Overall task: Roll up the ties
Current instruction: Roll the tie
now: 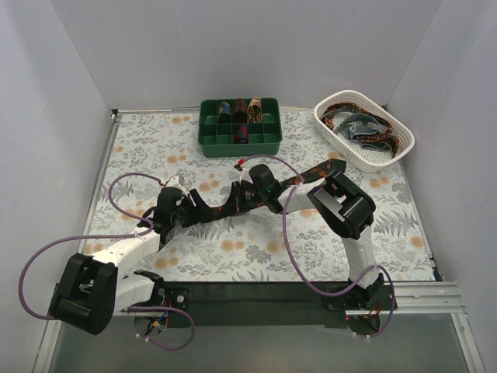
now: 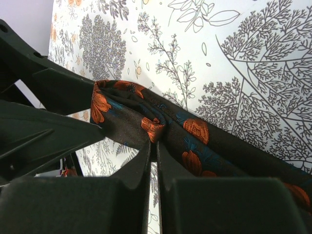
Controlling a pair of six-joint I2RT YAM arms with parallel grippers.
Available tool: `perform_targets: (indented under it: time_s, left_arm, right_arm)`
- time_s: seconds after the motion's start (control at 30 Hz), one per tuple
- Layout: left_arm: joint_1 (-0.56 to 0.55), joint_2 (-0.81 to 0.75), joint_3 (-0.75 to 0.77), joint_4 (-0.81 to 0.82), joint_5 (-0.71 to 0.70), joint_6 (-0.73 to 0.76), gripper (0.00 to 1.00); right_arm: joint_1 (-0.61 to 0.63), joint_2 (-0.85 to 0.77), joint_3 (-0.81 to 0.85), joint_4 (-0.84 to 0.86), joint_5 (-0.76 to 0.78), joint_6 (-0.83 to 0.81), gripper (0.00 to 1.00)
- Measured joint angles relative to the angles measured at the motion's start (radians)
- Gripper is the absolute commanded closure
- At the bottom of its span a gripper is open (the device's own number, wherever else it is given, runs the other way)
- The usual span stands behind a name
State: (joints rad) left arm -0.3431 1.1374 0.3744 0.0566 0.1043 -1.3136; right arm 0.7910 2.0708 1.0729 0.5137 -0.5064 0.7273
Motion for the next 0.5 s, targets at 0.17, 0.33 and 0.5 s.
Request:
perform_targets:
  time_s: [0.17,0.33,0.5]
  left_arm:
    - [0.001,0.025,-0.025,0.027,0.0,-0.008,0.48]
    - [0.001,0.039,-0.034,0.035,0.001,-0.021,0.43]
    - [0.001,0.056,-0.034,0.059,0.004,-0.029,0.47]
  right_arm:
    - [0.0,0.001,0.012,-0.018,-0.001,-0.005,0.91]
    - [0.0,0.006,0.019,-0.022,-0.002,-0.011,0.91]
    - [0.0,0.009,0.03,-0.032,-0.002,-0.021,0.91]
